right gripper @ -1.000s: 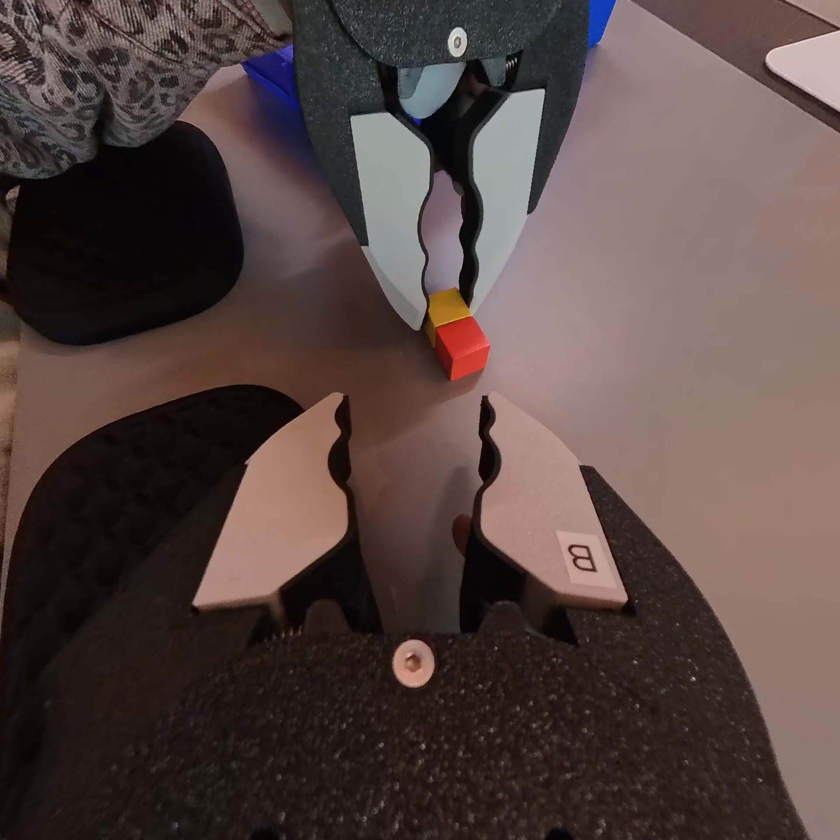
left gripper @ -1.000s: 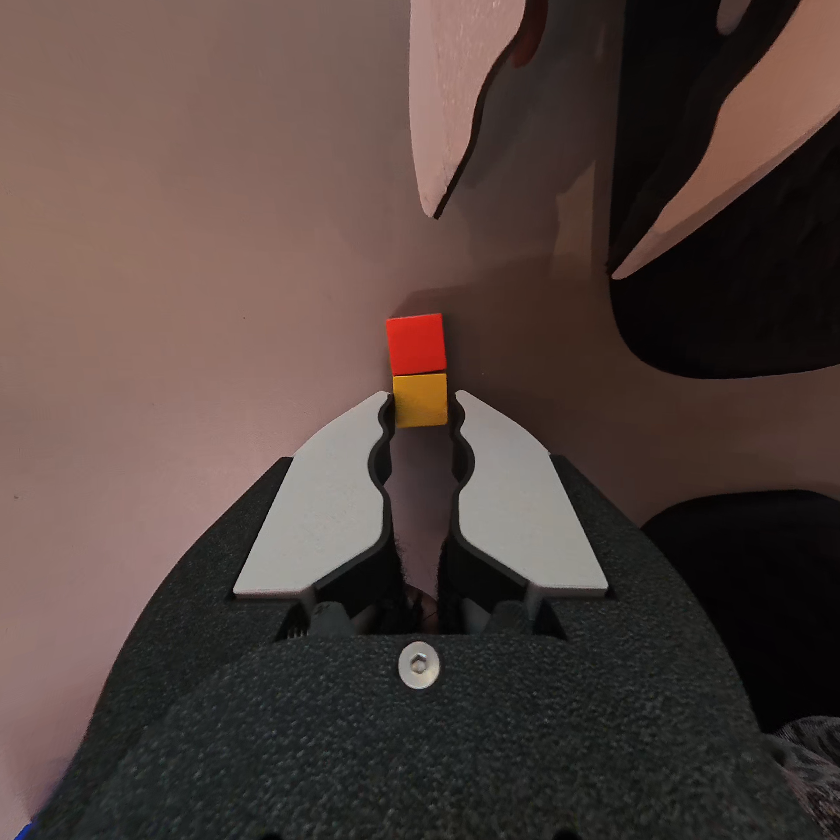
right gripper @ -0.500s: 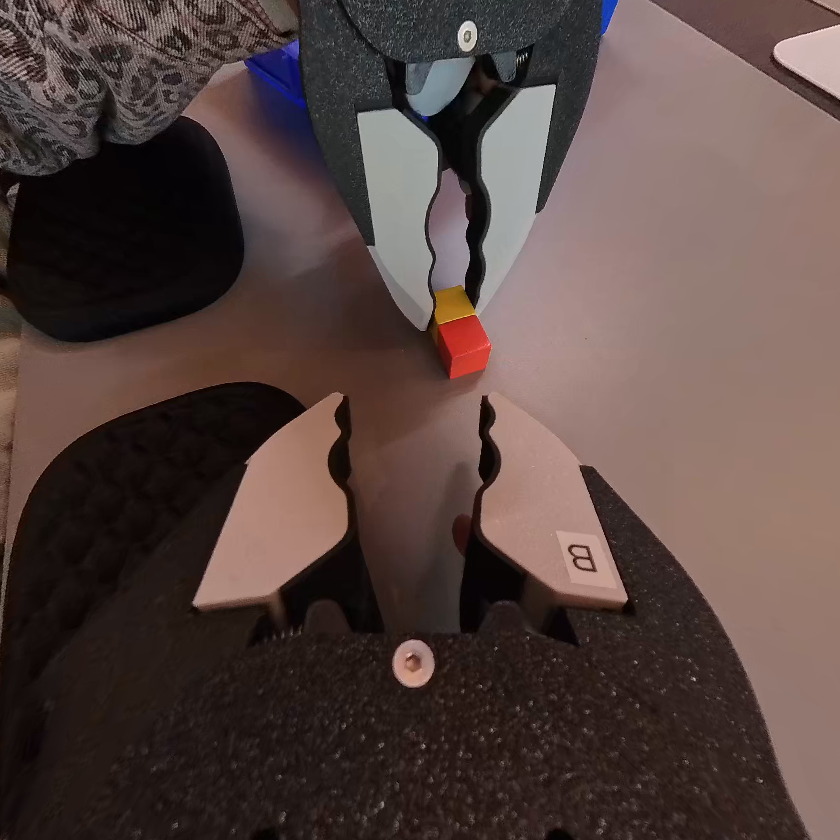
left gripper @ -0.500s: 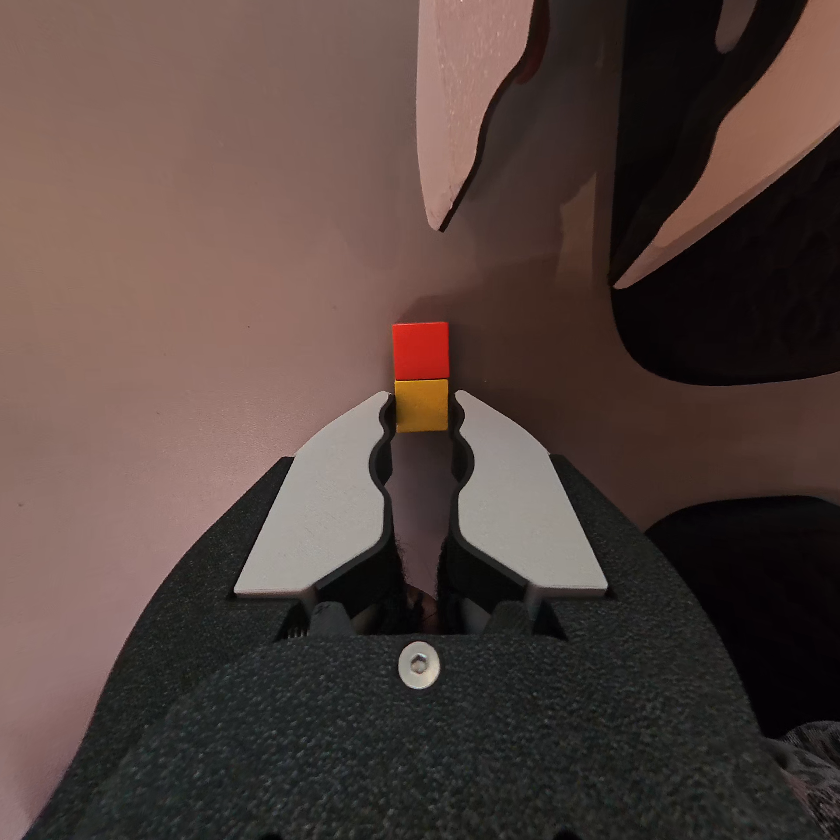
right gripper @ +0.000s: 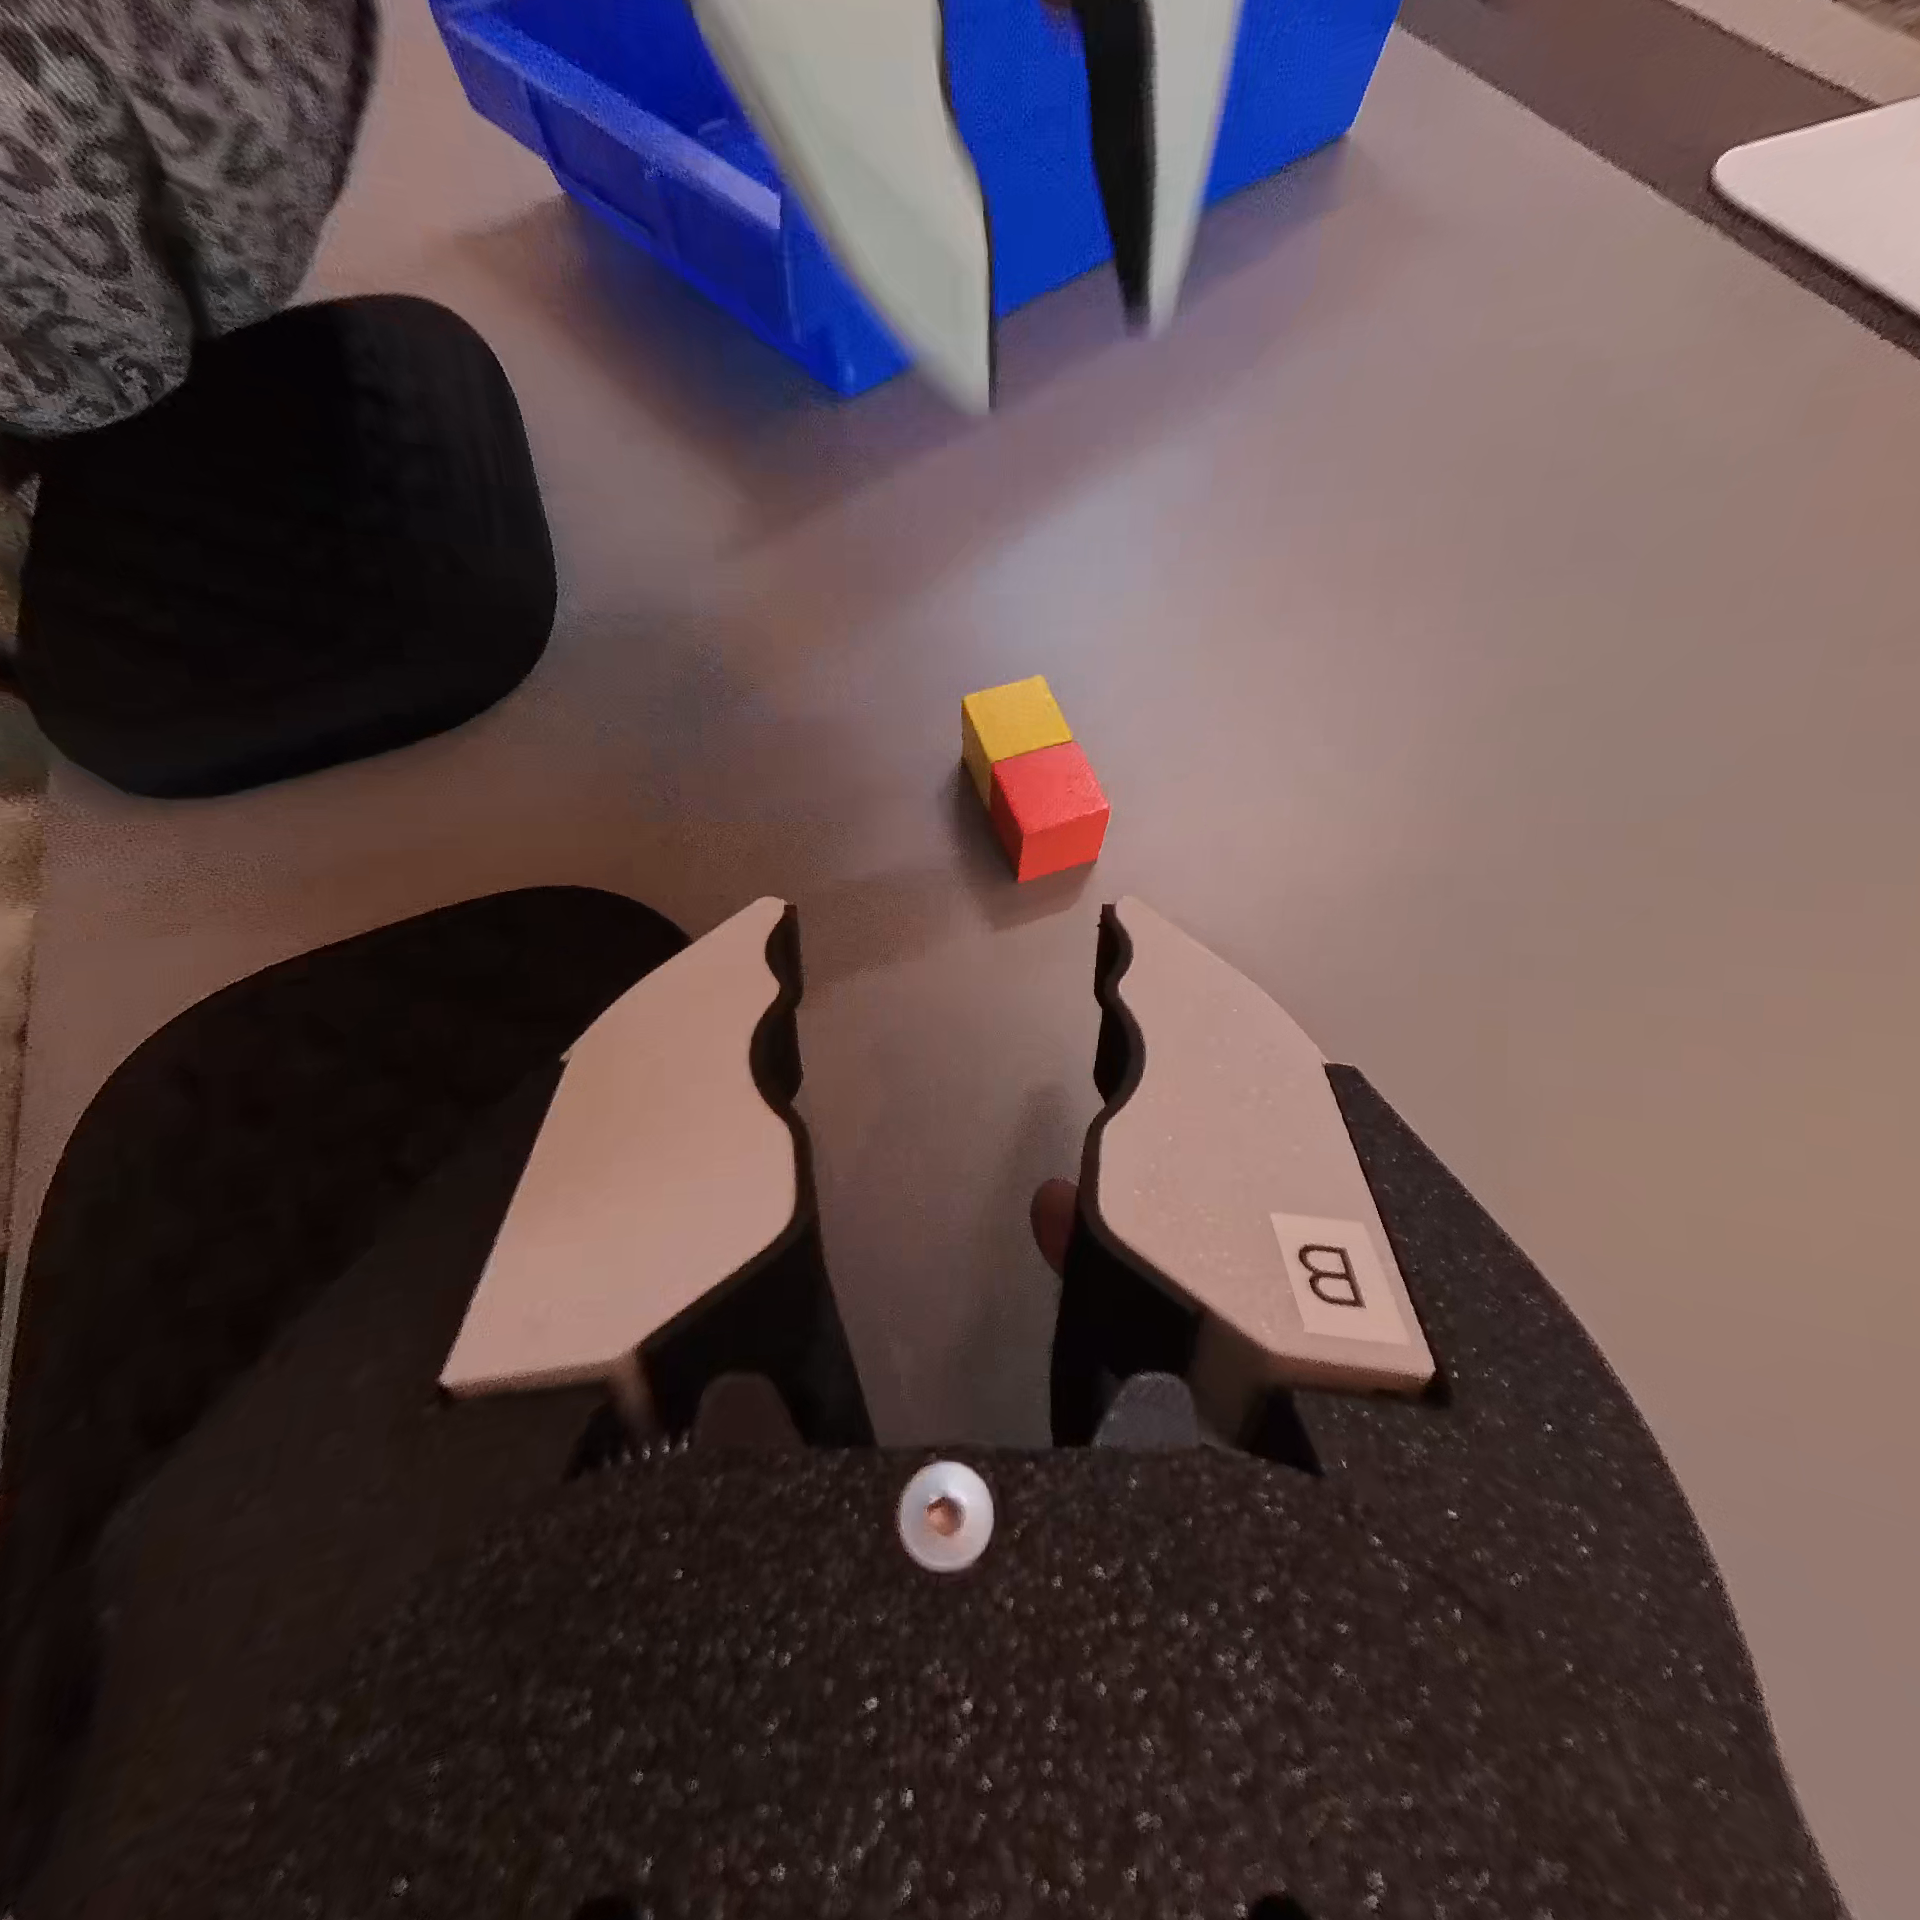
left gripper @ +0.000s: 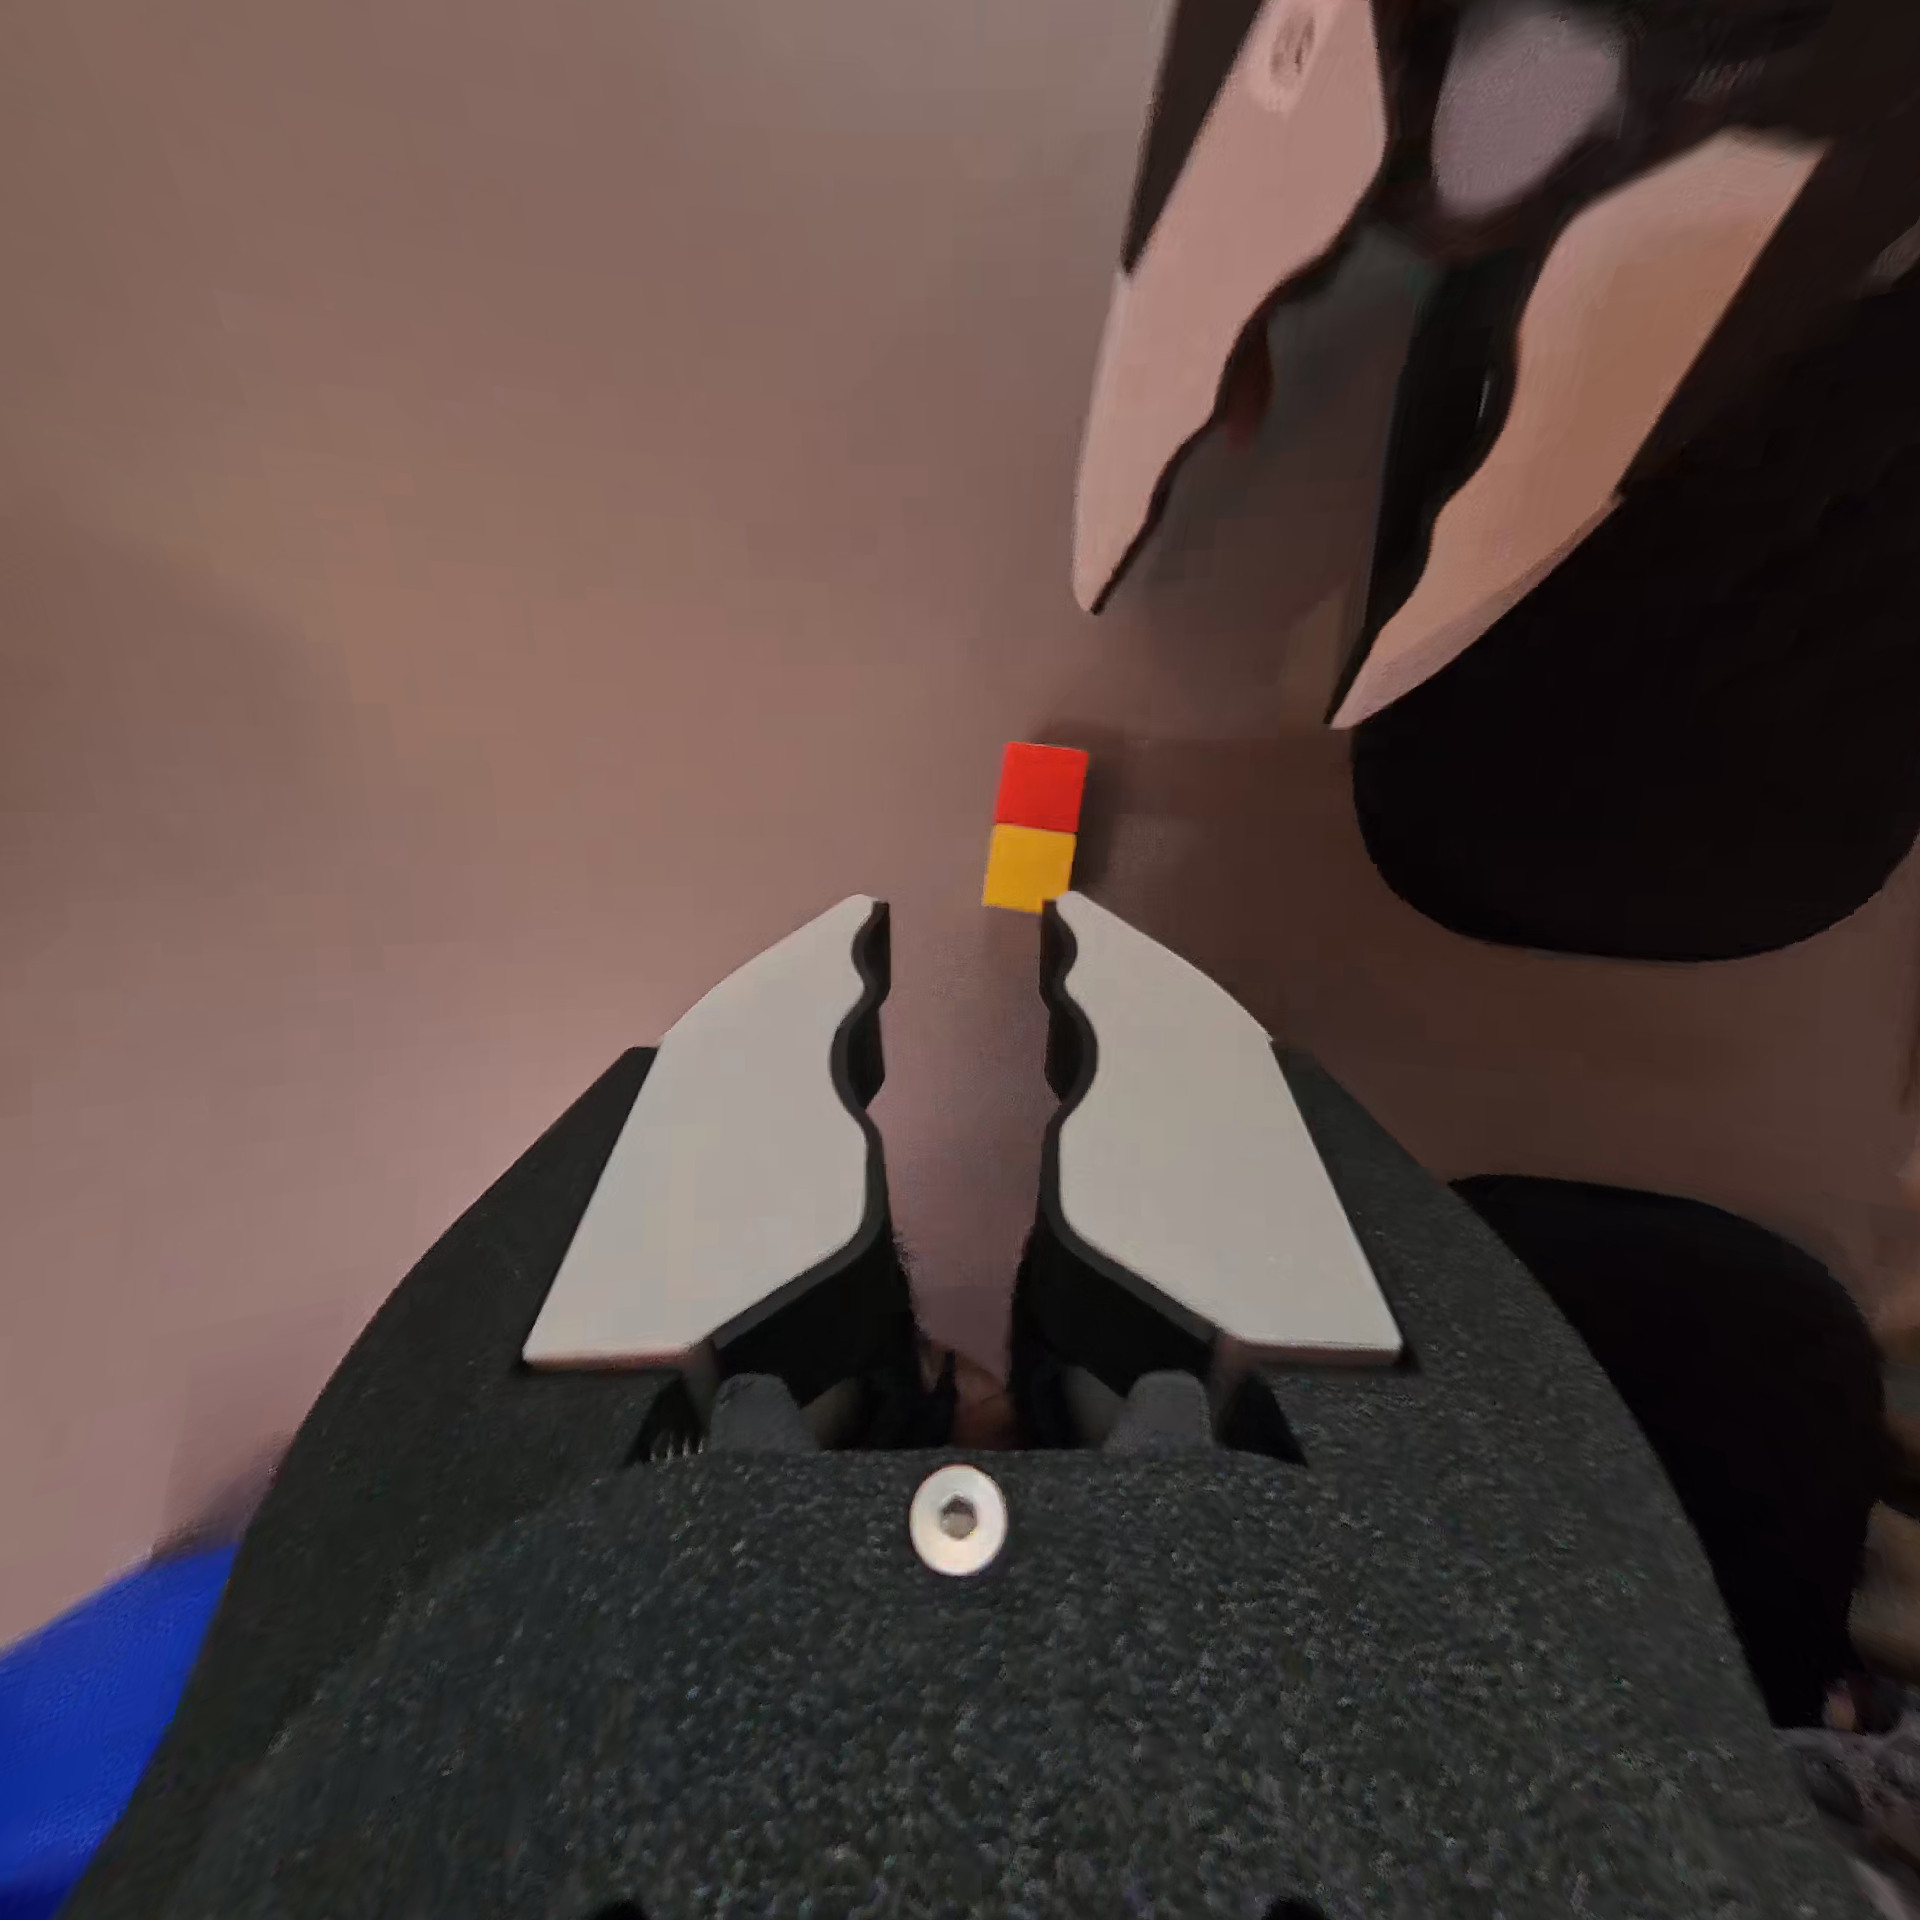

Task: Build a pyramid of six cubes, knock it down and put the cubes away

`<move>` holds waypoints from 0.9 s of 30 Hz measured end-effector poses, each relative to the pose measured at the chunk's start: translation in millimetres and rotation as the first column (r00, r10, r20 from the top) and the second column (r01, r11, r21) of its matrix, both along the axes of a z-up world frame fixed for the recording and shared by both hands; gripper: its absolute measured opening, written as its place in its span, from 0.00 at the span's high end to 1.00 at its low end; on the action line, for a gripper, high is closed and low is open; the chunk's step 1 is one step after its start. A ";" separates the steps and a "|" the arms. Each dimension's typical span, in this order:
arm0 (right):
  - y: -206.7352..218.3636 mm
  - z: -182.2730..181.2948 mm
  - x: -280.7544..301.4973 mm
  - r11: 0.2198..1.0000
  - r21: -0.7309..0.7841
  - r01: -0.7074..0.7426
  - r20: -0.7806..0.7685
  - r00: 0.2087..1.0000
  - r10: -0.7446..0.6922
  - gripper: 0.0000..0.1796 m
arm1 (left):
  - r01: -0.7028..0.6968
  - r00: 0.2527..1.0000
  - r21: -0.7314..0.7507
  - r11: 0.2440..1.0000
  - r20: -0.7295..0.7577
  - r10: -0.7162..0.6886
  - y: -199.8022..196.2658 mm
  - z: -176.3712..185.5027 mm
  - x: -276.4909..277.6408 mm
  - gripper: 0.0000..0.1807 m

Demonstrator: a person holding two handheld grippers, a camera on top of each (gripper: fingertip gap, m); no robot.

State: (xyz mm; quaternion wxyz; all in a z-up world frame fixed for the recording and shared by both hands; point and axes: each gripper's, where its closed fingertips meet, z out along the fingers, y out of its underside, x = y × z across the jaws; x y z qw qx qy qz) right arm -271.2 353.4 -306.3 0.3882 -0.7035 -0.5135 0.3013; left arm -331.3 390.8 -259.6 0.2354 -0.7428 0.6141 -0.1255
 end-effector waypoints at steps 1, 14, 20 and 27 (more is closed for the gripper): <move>0.8 1.9 0.4 1.000 0.005 0.006 -0.009 1.000 -0.006 0.70 | -0.070 0.997 0.048 0.996 0.049 0.068 1.9 24.1 -16.4 0.85; 5.3 3.9 2.4 0.999 0.036 0.029 -0.005 1.000 -0.029 0.71 | -0.663 0.705 -0.105 0.741 -0.418 0.572 -1.2 -42.1 -280.8 0.85; 5.2 -2.2 2.8 0.999 0.020 0.025 0.021 0.999 -0.026 0.71 | -0.663 0.694 -0.103 0.742 -0.455 0.558 1.8 -55.0 -281.1 0.84; 4.0 -6.4 3.1 1.000 0.015 0.021 0.045 0.999 -0.021 0.71 | -0.682 0.665 -0.098 0.725 -0.497 0.558 0.2 -61.1 -292.0 0.83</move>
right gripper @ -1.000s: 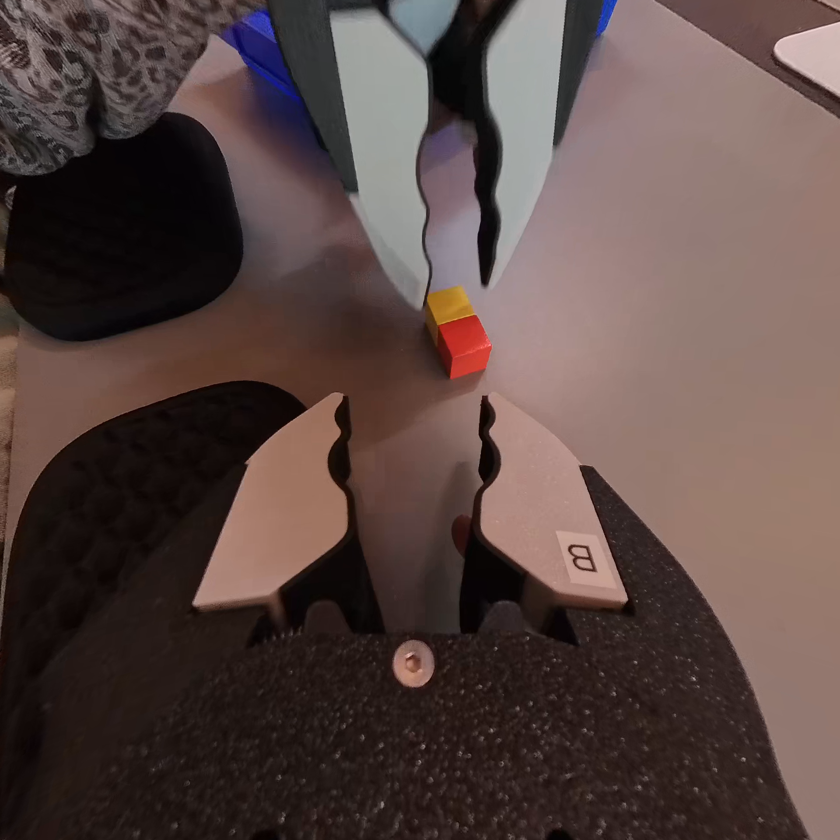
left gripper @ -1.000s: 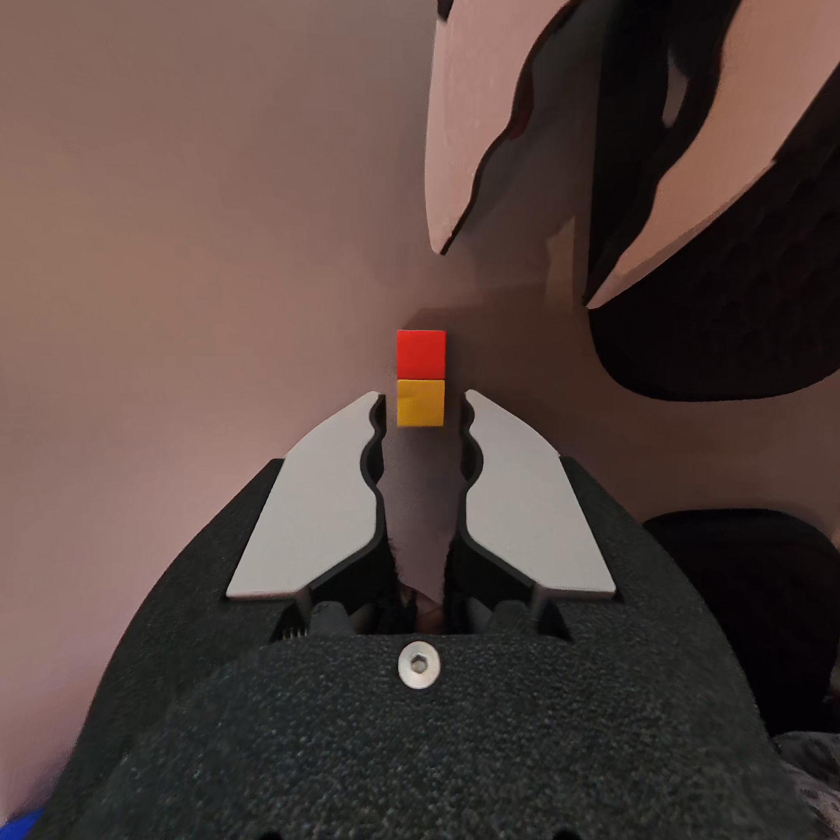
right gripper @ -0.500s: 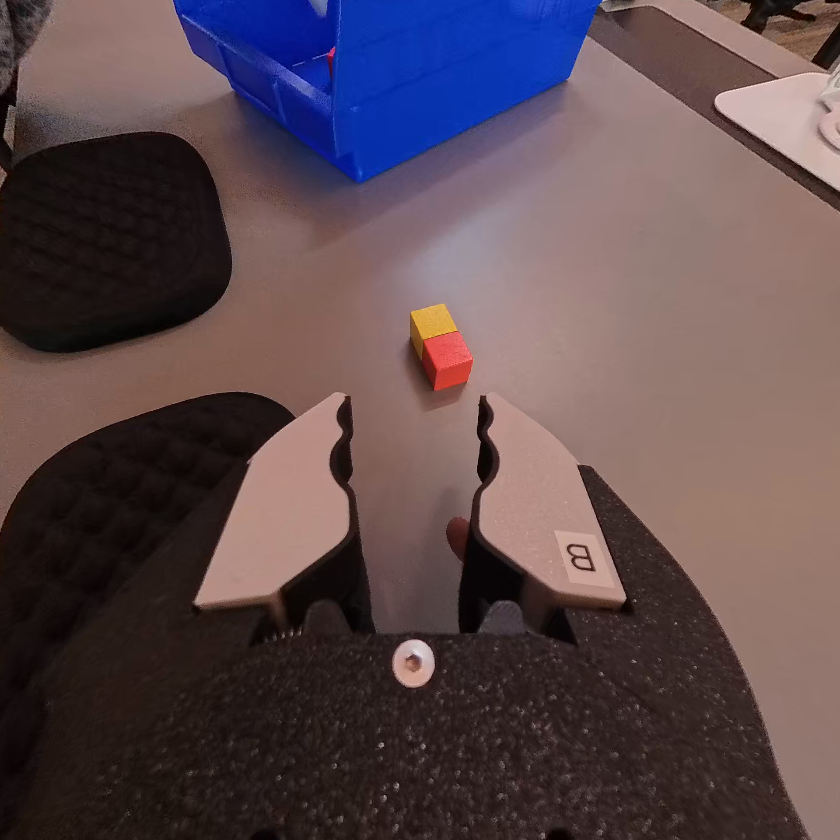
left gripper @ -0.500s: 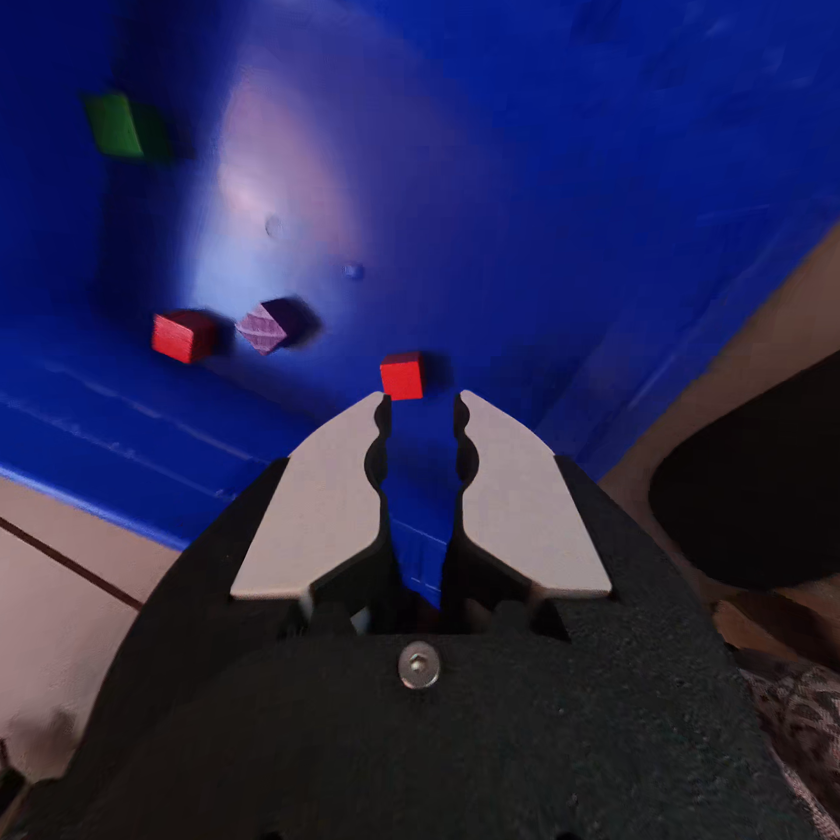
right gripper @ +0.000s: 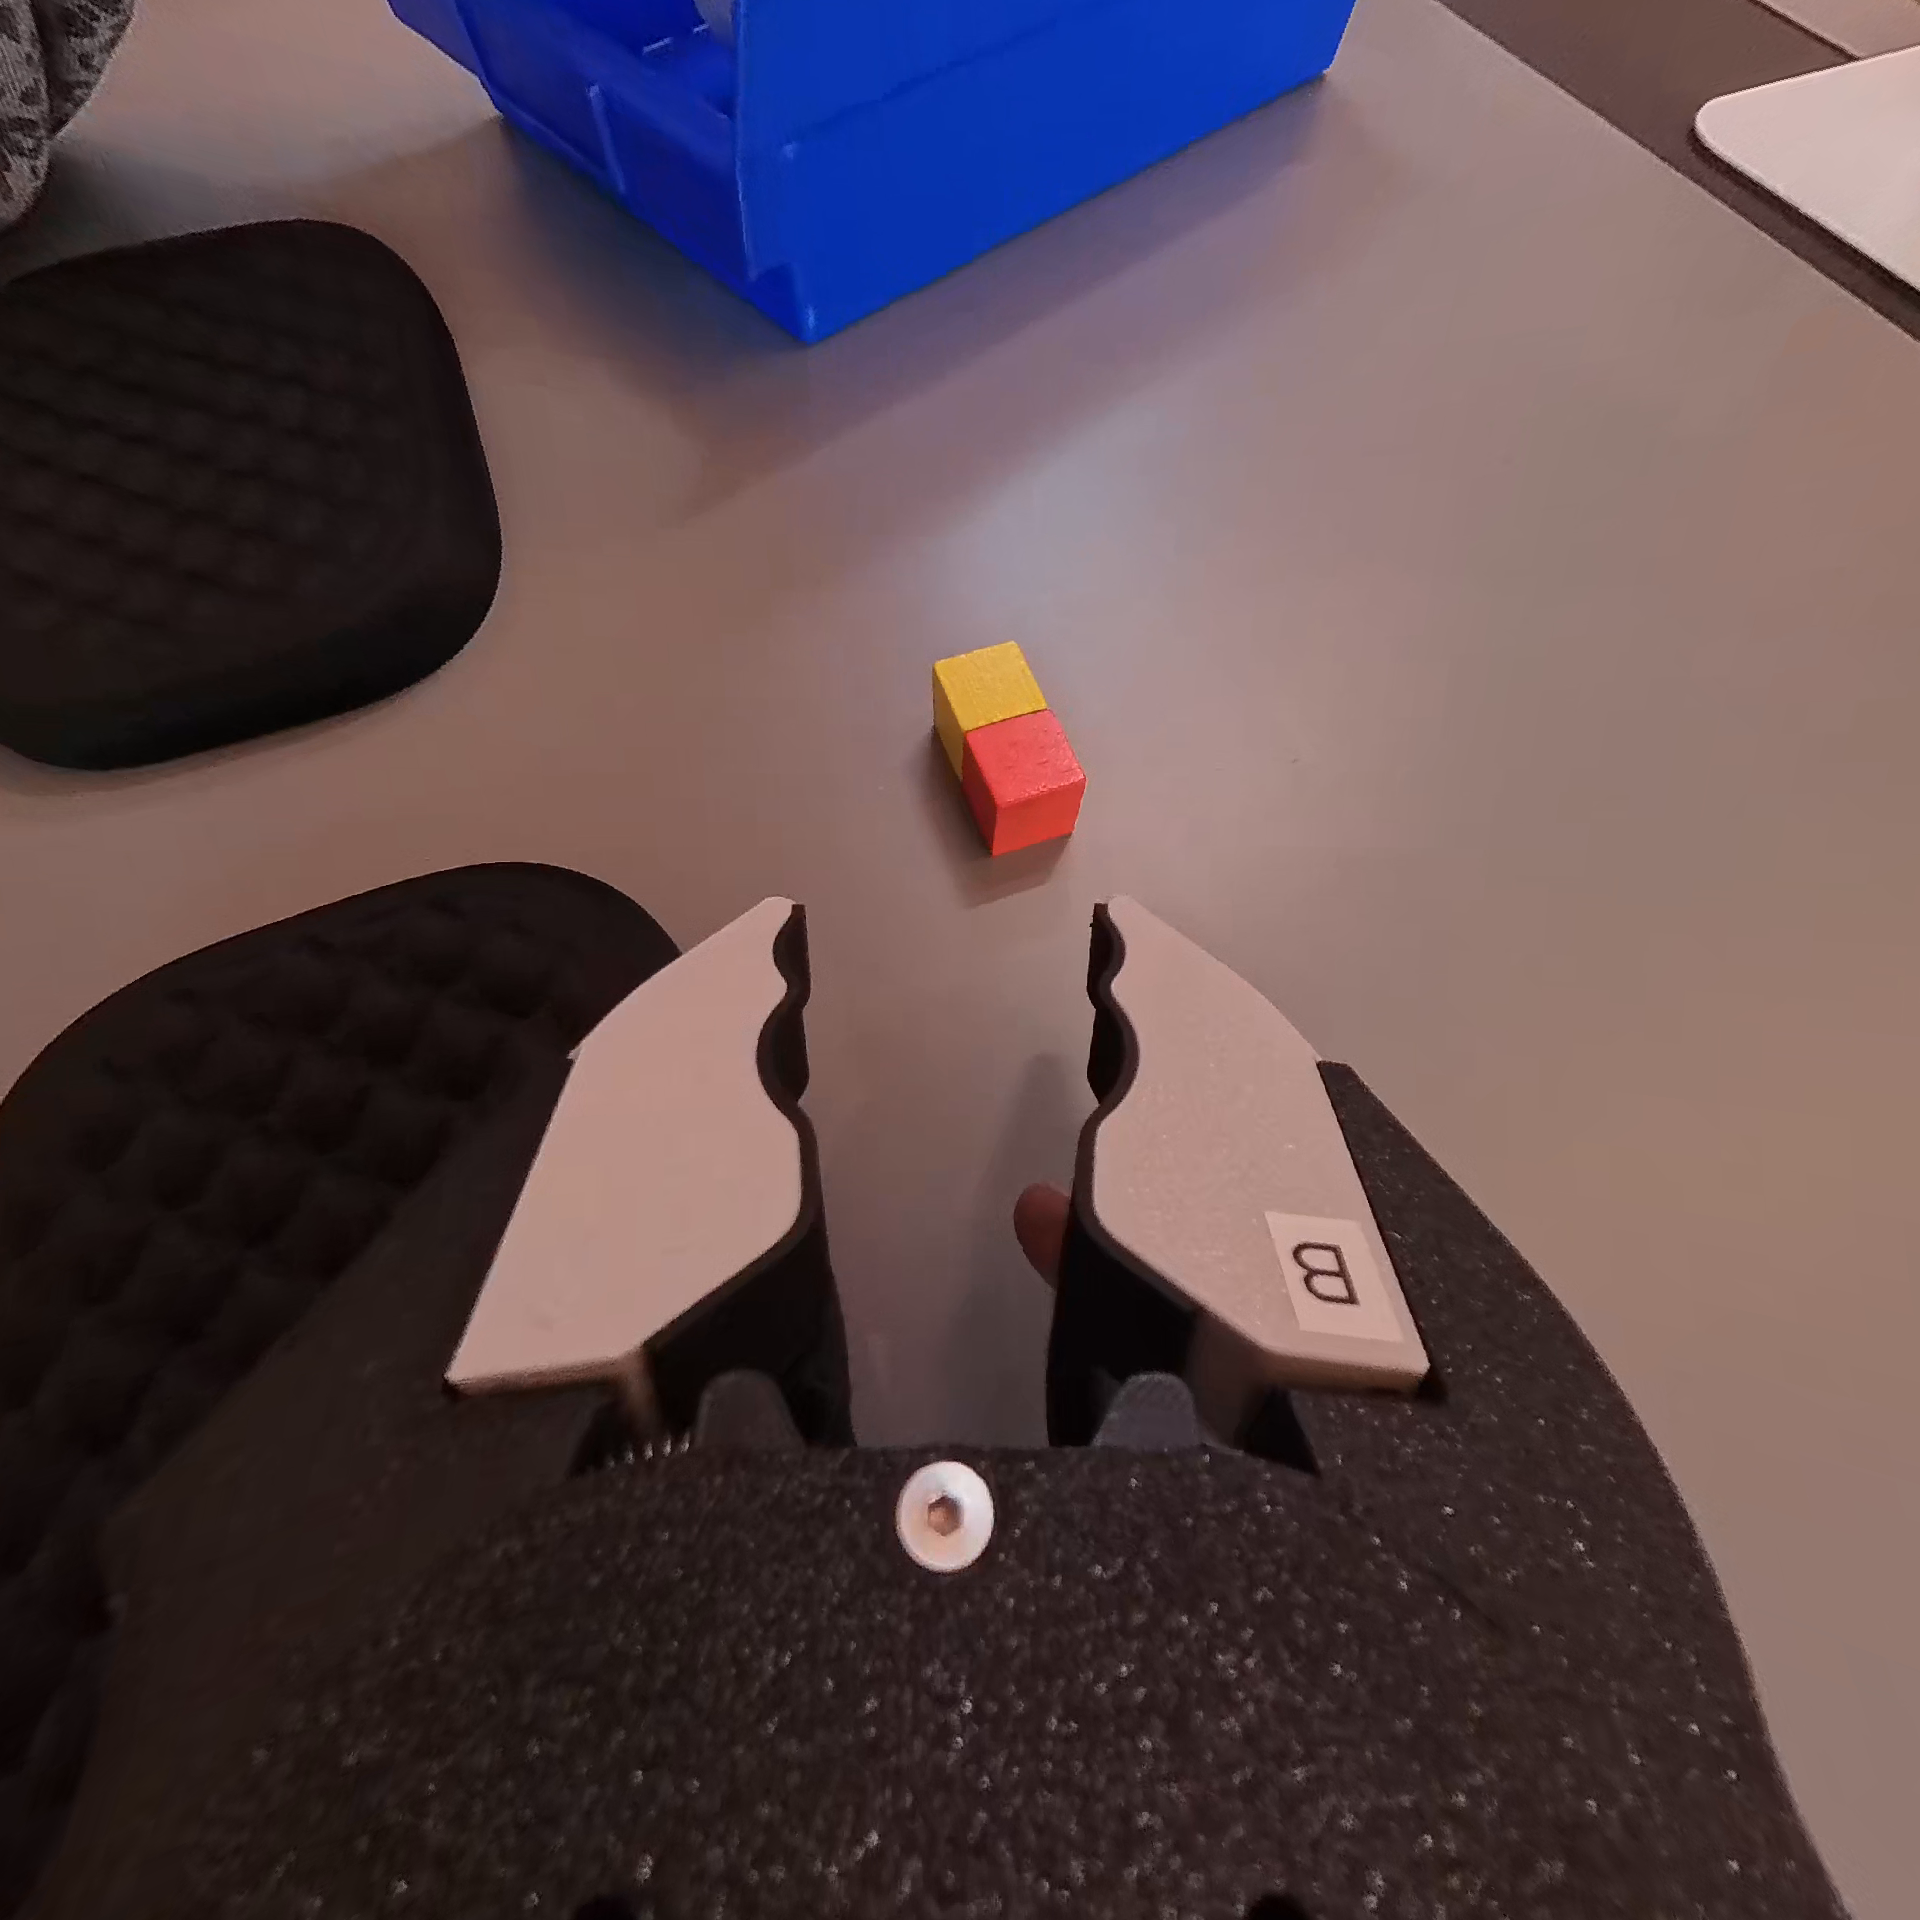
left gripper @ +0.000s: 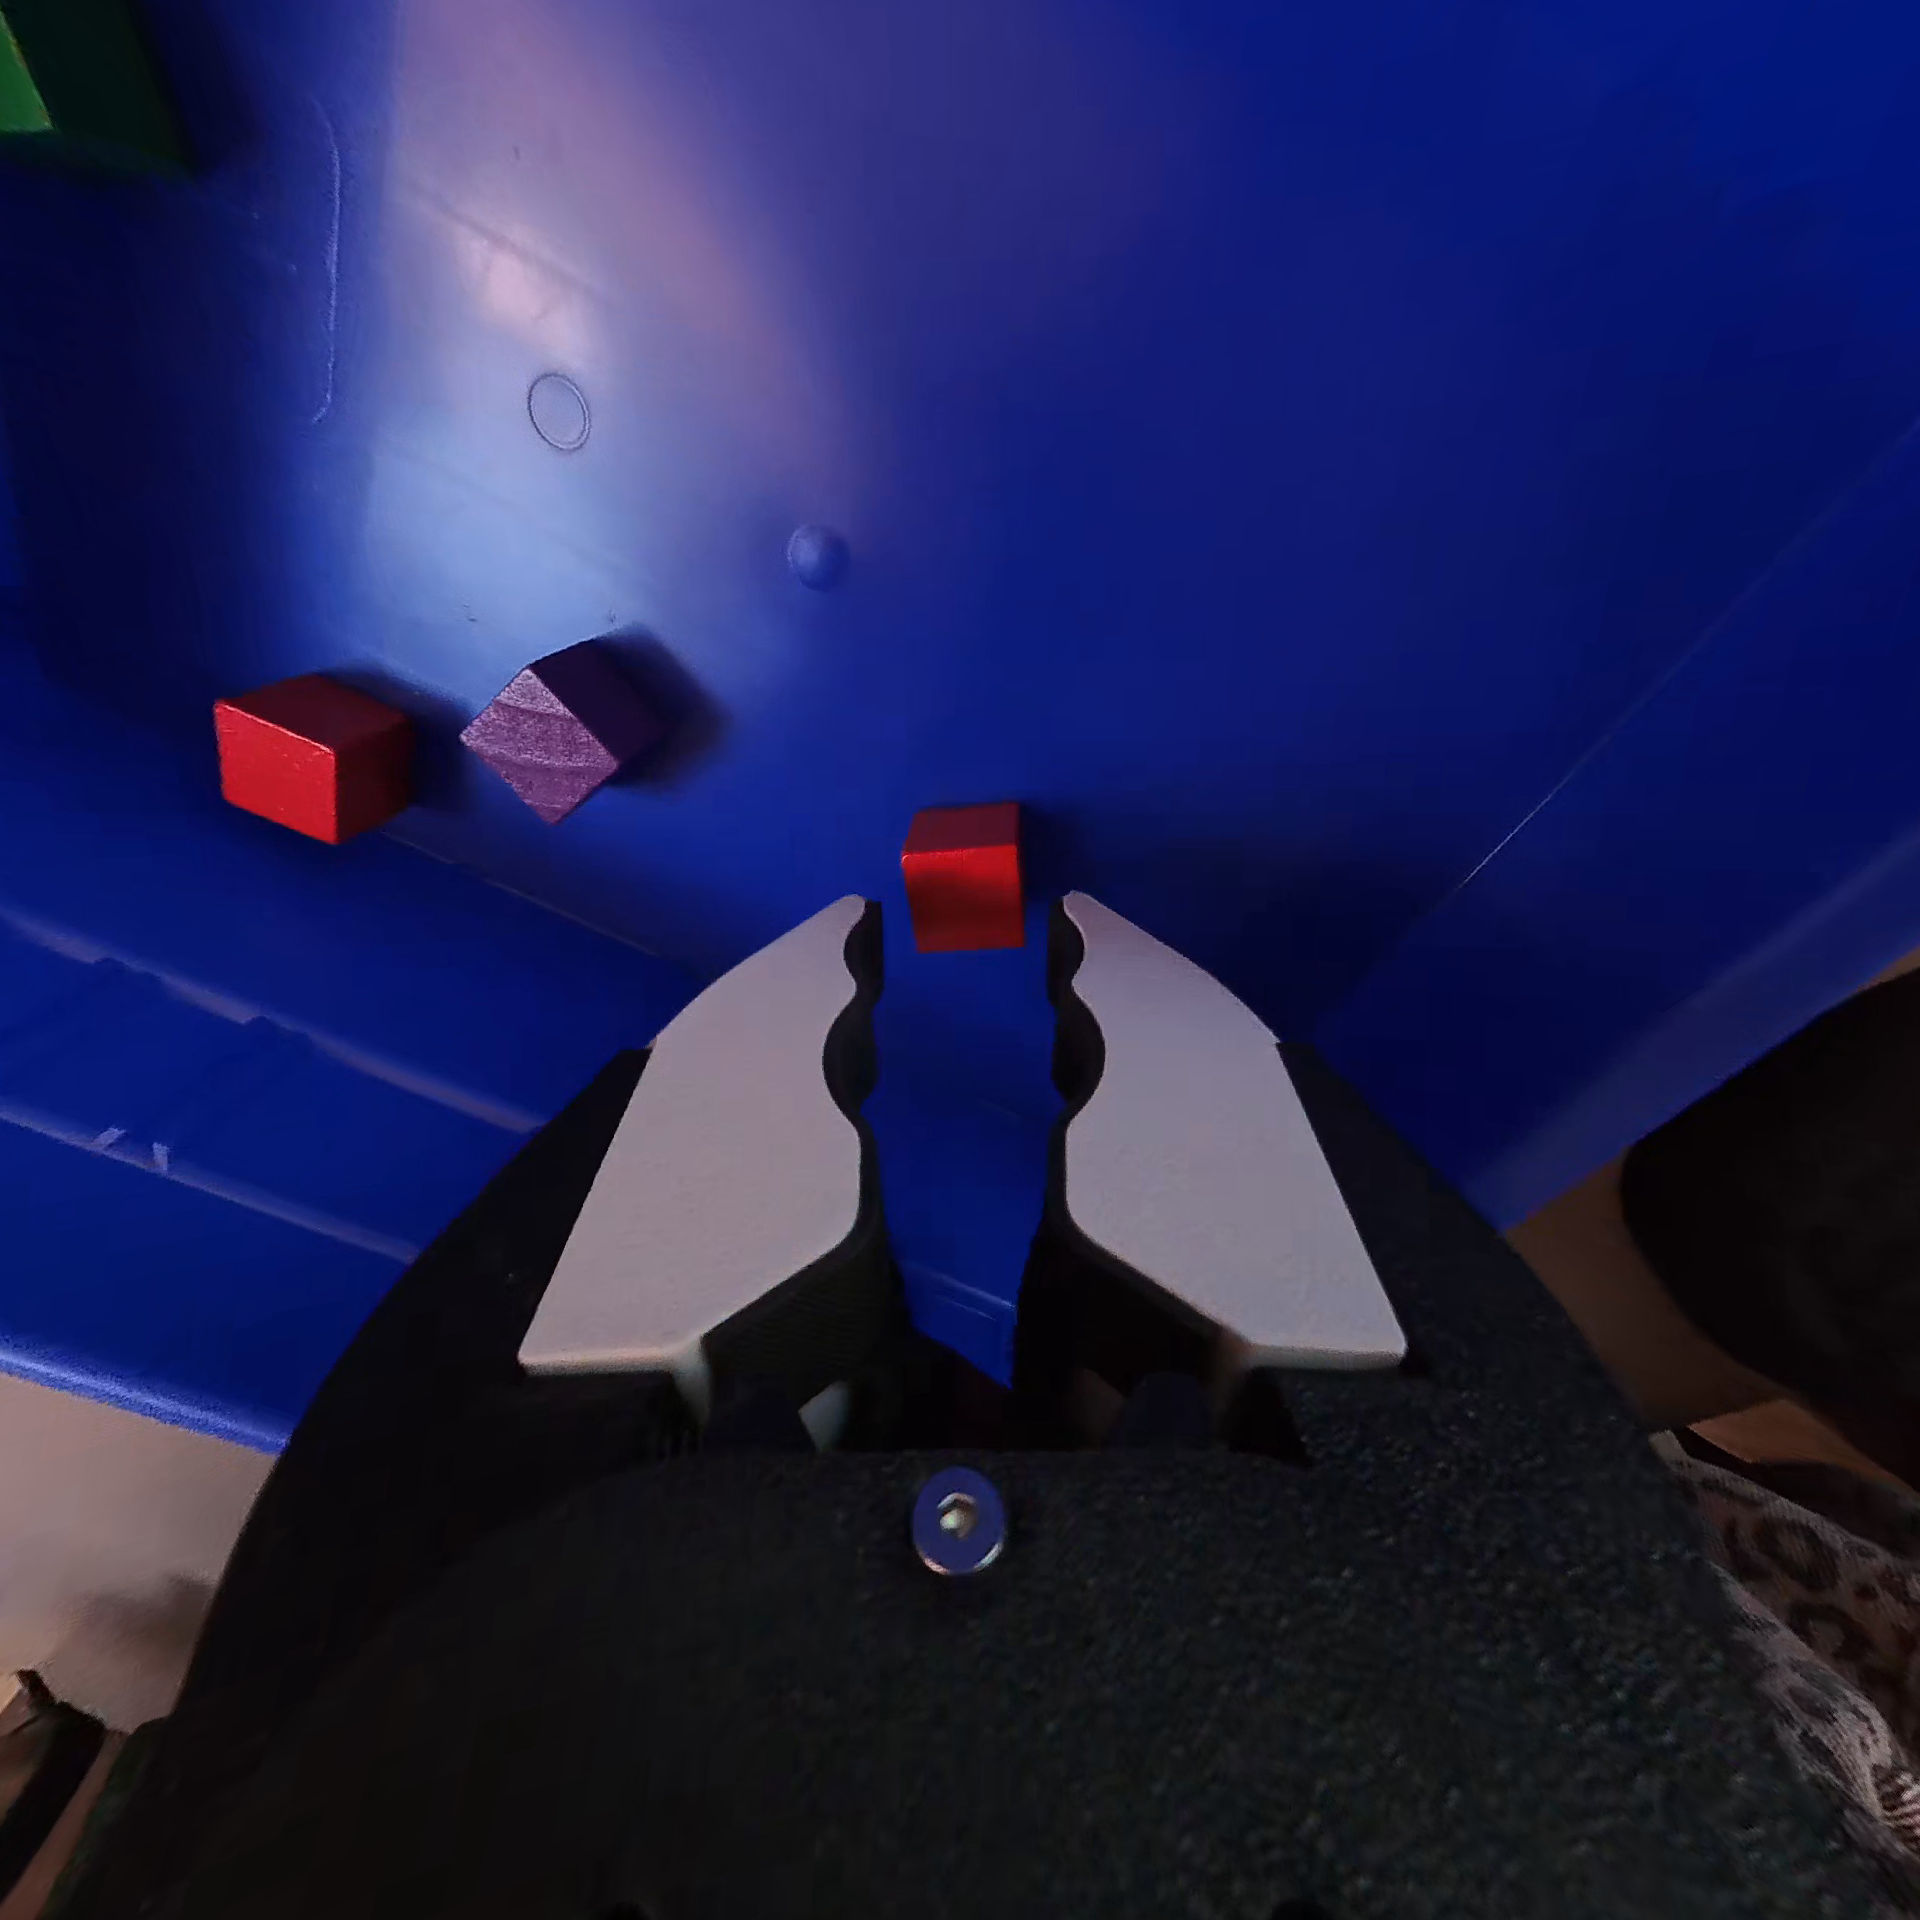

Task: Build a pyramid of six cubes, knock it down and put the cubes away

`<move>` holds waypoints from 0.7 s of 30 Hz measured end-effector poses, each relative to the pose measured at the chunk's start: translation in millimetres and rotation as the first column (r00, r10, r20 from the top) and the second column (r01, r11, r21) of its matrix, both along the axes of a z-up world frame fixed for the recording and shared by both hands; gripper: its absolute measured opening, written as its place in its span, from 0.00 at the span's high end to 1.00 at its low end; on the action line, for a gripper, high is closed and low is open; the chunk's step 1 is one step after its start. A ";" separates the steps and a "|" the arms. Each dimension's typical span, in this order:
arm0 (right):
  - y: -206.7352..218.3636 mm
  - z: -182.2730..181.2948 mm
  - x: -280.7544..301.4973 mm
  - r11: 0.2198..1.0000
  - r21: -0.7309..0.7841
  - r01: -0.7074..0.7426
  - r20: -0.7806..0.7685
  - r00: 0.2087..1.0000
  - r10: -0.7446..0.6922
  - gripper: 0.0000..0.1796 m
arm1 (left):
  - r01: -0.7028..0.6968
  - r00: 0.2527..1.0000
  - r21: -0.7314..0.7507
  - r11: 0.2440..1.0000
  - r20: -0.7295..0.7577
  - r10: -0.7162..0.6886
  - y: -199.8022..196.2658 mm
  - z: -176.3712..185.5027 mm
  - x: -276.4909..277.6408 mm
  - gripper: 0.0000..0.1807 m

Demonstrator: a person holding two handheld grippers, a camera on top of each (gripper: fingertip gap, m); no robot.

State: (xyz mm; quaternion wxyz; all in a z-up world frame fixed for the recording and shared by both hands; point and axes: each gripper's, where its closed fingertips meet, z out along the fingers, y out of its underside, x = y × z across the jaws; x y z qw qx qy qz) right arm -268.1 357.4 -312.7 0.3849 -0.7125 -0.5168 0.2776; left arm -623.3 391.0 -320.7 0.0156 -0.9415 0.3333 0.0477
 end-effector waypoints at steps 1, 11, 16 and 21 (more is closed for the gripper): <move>0.0 -0.4 0.1 1.000 0.001 -0.001 0.002 1.000 0.001 0.71 | 0.003 1.000 -0.014 1.000 0.002 -0.003 -1.2 -2.3 0.2 0.83; -1.6 -0.4 -2.6 1.000 0.008 -0.017 -0.001 1.000 0.017 0.71 | 0.167 0.984 0.138 0.976 0.046 -0.175 -10.0 49.4 34.2 0.88; -2.7 0.8 -2.9 1.000 0.012 -0.022 -0.004 1.000 0.022 0.72 | 0.482 0.849 0.273 0.832 0.088 -0.521 -37.1 105.8 129.1 0.88; -3.5 2.6 -3.7 0.999 0.017 -0.033 -0.021 0.999 0.034 0.72 | 0.721 0.651 0.234 0.652 0.094 -0.754 -57.6 84.1 233.5 0.89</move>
